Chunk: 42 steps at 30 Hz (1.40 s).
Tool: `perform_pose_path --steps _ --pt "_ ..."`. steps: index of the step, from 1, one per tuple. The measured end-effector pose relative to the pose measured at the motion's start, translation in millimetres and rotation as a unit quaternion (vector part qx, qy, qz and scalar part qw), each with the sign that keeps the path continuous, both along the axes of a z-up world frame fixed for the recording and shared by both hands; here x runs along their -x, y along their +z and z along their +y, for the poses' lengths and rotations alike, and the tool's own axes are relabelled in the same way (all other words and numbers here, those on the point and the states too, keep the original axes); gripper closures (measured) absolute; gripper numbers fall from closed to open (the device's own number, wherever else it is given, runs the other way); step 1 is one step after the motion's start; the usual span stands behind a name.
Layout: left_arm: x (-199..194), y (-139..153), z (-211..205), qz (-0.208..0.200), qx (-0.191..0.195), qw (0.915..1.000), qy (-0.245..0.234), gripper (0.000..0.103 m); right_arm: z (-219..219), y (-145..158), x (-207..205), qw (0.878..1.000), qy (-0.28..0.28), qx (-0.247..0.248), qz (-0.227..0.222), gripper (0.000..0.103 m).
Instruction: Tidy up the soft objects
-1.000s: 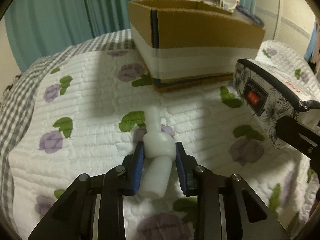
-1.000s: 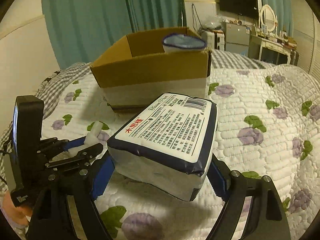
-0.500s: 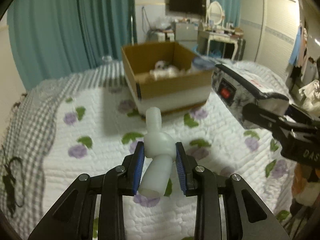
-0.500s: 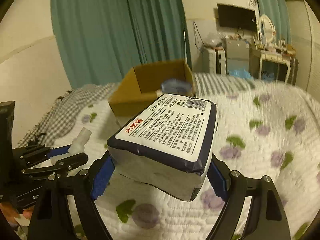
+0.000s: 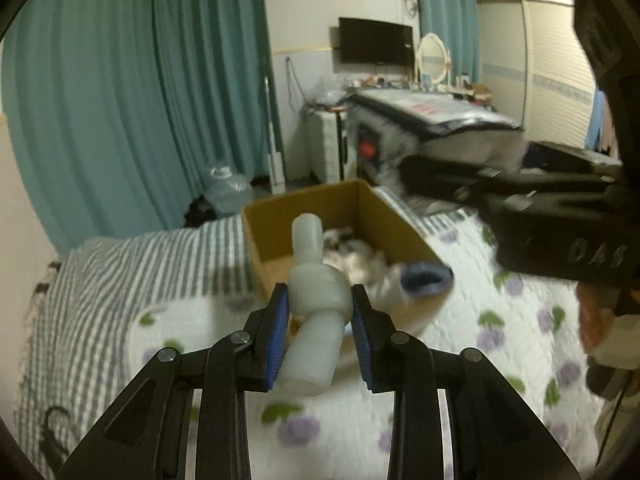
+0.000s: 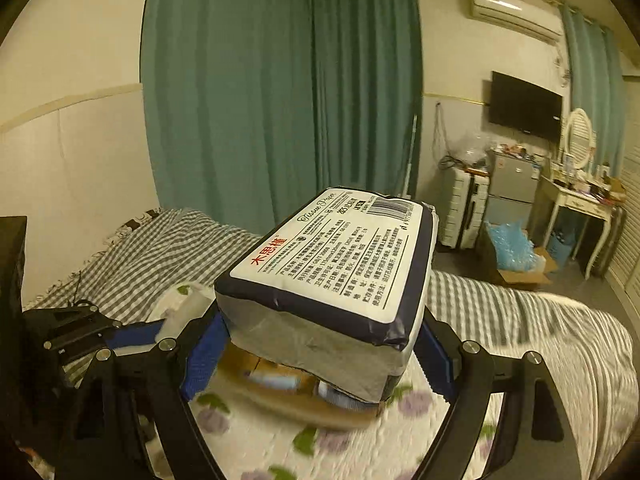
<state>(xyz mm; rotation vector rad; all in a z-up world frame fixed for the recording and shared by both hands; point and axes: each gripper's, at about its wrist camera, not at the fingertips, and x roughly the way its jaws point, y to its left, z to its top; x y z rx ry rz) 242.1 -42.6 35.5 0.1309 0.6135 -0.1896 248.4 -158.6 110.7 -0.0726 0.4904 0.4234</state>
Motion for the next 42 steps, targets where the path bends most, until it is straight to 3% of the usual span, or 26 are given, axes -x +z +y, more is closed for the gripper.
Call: perform_pose_path --steps 9,11,14,16,20,24,32,33,34,36,39,42 --pt "-97 -50 3 0.034 0.012 0.9993 0.009 0.071 20 -54 -114 0.999 0.008 0.015 0.040 0.019" --pt "-105 -60 2 0.030 -0.002 0.9995 0.012 0.070 22 -71 -135 0.998 0.000 0.020 0.060 0.013" --pt "-111 -71 -2 0.027 -0.037 0.9983 0.036 0.040 24 -87 -149 0.997 -0.017 0.026 0.072 0.008" --pt "-107 -71 -1 0.017 -0.028 0.9988 0.036 0.034 22 -89 -150 0.997 -0.021 0.021 0.073 0.004" --pt "-95 -57 1 0.017 -0.023 0.9985 0.046 0.033 17 -82 -144 0.996 -0.044 0.026 0.067 0.003" --pt "-72 -25 10 0.003 -0.015 0.9984 0.054 0.033 10 -53 -124 0.997 -0.057 0.024 0.056 0.003" --pt "5 68 24 -0.074 0.000 0.9947 0.072 0.033 -9 54 -41 0.997 -0.074 0.026 -0.010 0.002" --pt "18 83 24 -0.091 0.001 0.9931 0.073 0.032 -11 66 -30 0.997 -0.076 0.026 -0.019 0.002" --pt "32 98 24 -0.111 0.003 0.9909 0.076 0.023 -15 85 -13 0.996 -0.082 0.027 -0.032 0.002" --pt "61 123 26 -0.153 0.010 0.9847 0.083 0.016 -19 110 12 0.995 -0.086 0.023 -0.051 0.001" --pt "104 153 27 -0.207 0.016 0.9745 0.084 0.015 -29 150 61 0.993 -0.083 0.008 -0.088 0.001" --pt "133 162 26 -0.236 0.010 0.9671 0.095 0.015 -35 167 99 0.989 -0.081 0.001 -0.120 0.000"
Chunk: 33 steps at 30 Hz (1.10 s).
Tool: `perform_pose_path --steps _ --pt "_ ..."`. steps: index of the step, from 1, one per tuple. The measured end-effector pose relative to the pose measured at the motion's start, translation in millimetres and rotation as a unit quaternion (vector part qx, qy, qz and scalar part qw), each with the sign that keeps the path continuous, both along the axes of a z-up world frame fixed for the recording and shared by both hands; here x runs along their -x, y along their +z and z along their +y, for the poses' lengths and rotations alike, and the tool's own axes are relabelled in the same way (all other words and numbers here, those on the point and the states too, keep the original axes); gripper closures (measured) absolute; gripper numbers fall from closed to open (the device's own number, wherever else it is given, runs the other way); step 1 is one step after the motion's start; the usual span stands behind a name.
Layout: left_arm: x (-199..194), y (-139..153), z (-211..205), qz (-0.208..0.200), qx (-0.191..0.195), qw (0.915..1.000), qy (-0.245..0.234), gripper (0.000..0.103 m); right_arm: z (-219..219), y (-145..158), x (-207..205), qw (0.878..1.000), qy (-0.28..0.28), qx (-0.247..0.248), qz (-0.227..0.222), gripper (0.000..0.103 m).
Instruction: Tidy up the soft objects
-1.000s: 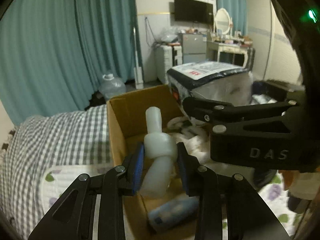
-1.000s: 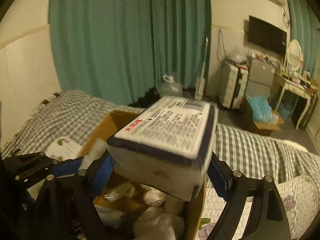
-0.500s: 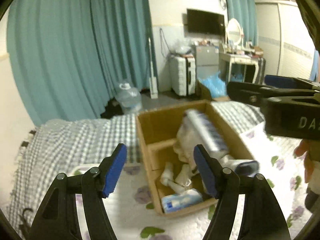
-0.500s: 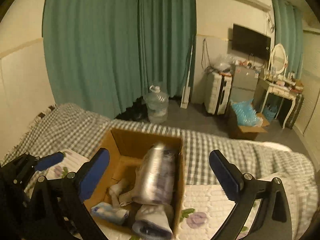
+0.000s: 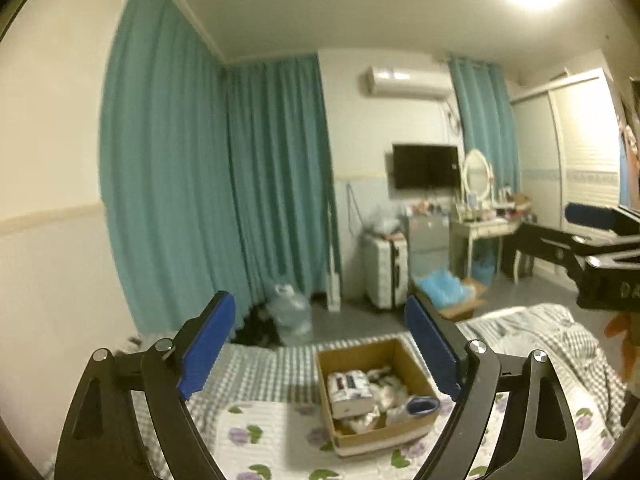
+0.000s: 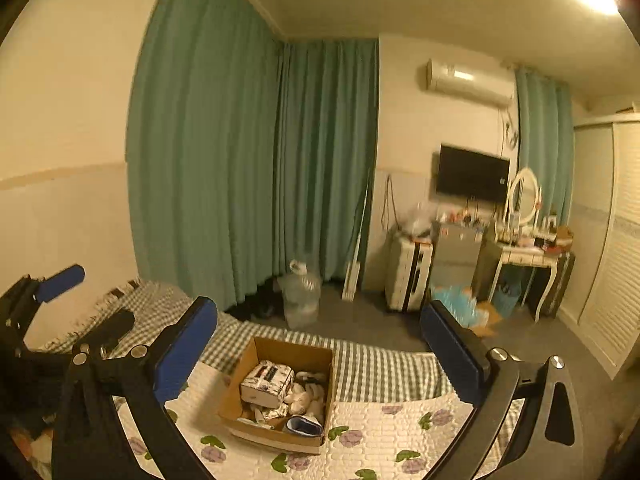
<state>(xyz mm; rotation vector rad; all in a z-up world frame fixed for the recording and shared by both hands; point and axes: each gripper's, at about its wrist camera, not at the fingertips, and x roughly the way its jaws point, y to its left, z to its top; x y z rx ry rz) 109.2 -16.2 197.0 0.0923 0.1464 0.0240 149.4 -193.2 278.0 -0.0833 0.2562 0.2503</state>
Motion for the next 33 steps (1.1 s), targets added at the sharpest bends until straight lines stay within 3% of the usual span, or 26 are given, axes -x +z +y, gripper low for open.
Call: perform_pose_path --steps 5,10,17,22,28,33 --pt "36 -19 4 -0.026 0.014 0.9995 0.008 0.015 -16 -7 58 0.999 0.026 -0.021 -0.023 0.000" --pt "34 -65 -1 -0.013 0.023 0.9996 0.015 0.015 -29 -54 76 0.999 0.015 -0.025 -0.034 0.000" --pt "-9 -151 -4 0.065 0.039 0.9967 0.028 0.015 -36 -158 46 0.999 0.008 -0.051 -0.006 0.000" --pt "-27 -185 -7 0.101 0.026 0.9938 0.038 0.015 -36 -207 14 0.998 -0.004 -0.042 0.036 0.000" --pt "-30 -198 -3 0.114 0.039 0.9921 0.035 0.015 -36 -236 -3 0.997 -0.004 -0.038 0.072 0.000" --pt "-27 -202 -3 0.115 0.039 0.9922 0.028 0.015 -37 -240 -6 0.996 -0.011 -0.035 0.078 0.000"
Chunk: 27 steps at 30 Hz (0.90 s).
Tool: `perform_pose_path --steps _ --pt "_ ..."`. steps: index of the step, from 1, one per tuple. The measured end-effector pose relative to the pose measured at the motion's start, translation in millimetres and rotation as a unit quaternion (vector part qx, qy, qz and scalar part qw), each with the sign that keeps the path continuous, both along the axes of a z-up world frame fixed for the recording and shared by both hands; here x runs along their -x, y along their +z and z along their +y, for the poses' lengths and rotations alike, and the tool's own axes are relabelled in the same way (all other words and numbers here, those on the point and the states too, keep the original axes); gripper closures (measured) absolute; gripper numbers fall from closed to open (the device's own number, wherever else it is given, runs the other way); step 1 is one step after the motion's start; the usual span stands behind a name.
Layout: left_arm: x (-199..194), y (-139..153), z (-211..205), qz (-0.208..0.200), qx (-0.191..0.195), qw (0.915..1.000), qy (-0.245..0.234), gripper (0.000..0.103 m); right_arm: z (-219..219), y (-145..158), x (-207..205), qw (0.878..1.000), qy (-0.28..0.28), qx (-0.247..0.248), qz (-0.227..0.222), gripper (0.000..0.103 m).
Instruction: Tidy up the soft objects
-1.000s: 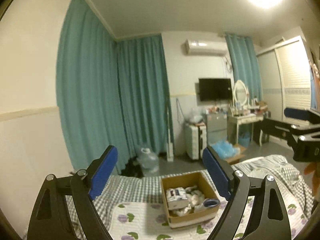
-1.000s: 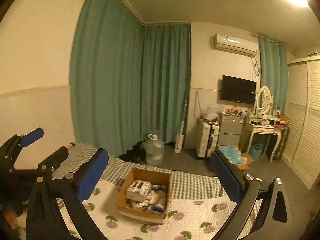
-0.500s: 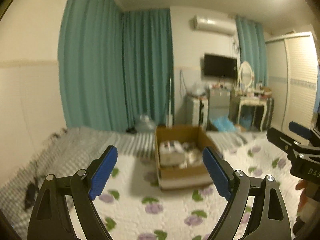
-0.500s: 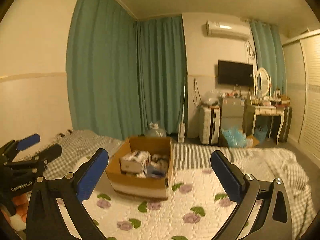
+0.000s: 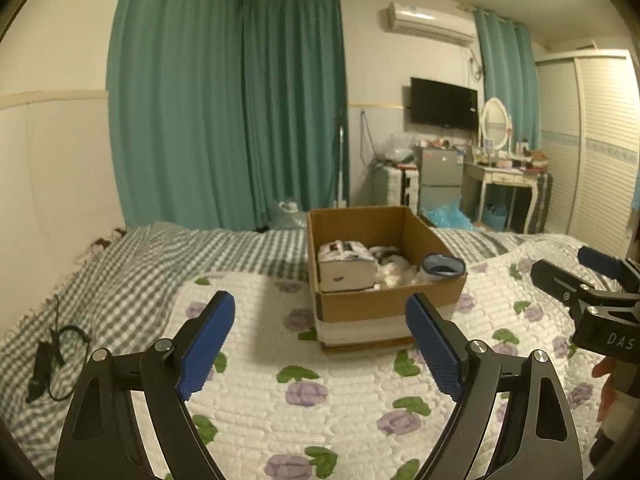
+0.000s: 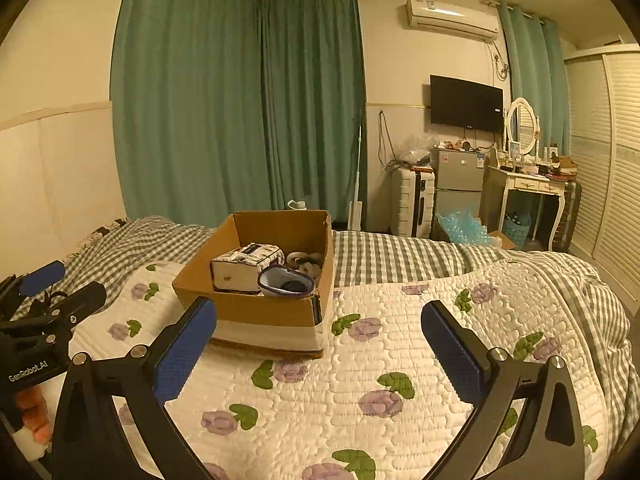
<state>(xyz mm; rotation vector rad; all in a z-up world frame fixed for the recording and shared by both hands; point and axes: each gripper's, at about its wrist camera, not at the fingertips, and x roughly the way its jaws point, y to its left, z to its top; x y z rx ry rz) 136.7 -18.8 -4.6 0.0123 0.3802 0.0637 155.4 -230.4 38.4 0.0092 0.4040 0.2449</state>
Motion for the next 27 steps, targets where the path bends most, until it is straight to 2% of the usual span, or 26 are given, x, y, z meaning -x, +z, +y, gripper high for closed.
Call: perform_pose_path --steps 27 --pt "10 2 -5 0.008 -0.002 0.9999 -0.009 0.015 8 4 13 1.000 0.004 -0.003 -0.003 0.000"
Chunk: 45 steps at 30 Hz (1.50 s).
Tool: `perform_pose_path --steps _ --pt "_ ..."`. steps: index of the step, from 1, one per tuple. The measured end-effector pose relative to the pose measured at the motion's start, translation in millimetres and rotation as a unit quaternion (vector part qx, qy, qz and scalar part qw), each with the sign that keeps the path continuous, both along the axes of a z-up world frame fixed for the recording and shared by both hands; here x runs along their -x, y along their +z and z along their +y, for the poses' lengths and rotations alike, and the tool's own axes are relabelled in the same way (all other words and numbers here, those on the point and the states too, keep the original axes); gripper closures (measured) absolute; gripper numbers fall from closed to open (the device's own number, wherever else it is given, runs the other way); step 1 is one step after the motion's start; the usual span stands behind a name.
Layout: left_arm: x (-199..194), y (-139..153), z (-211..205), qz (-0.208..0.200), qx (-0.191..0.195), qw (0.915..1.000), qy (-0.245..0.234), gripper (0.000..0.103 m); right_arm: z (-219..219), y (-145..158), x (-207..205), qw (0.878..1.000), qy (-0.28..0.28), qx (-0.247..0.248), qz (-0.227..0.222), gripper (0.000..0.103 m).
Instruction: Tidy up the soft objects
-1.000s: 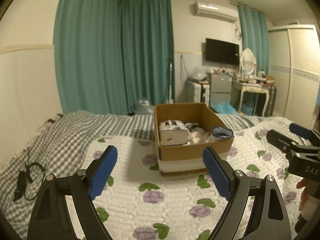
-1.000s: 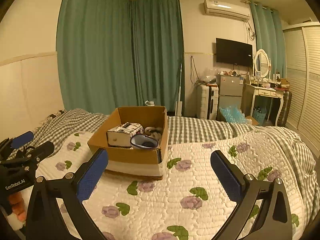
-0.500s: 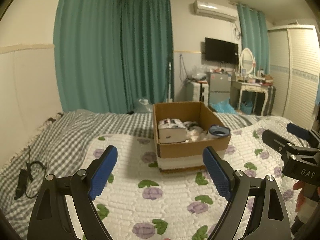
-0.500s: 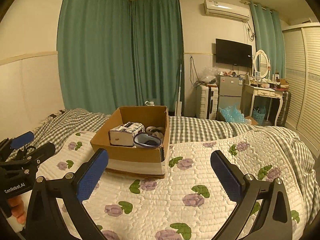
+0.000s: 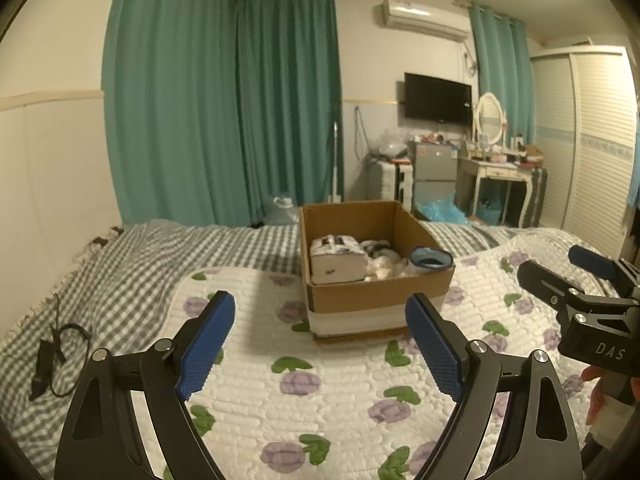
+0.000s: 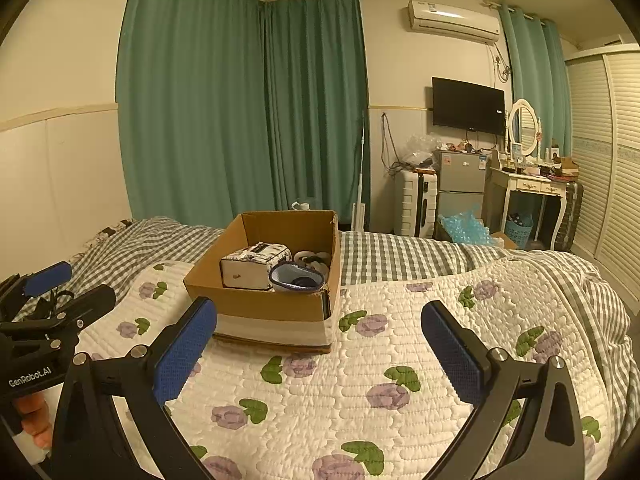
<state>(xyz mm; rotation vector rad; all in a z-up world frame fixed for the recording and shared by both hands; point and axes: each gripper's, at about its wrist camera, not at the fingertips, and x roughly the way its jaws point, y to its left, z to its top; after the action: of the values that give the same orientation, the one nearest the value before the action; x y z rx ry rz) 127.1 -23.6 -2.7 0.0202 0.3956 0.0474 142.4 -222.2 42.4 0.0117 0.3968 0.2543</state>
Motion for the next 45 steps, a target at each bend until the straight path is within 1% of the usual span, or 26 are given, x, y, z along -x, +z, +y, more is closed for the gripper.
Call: perform_pose_path --steps 23,45 --pt "2.9 1.6 5.7 0.007 0.014 0.9999 -0.003 0.015 -0.7 -1.9 1.4 1.000 -0.004 -0.001 -0.001 0.000" --pt "4.7 1.5 6.5 0.008 0.007 0.9999 0.001 0.015 2.4 -5.0 0.8 1.000 -0.004 0.001 0.001 0.000"
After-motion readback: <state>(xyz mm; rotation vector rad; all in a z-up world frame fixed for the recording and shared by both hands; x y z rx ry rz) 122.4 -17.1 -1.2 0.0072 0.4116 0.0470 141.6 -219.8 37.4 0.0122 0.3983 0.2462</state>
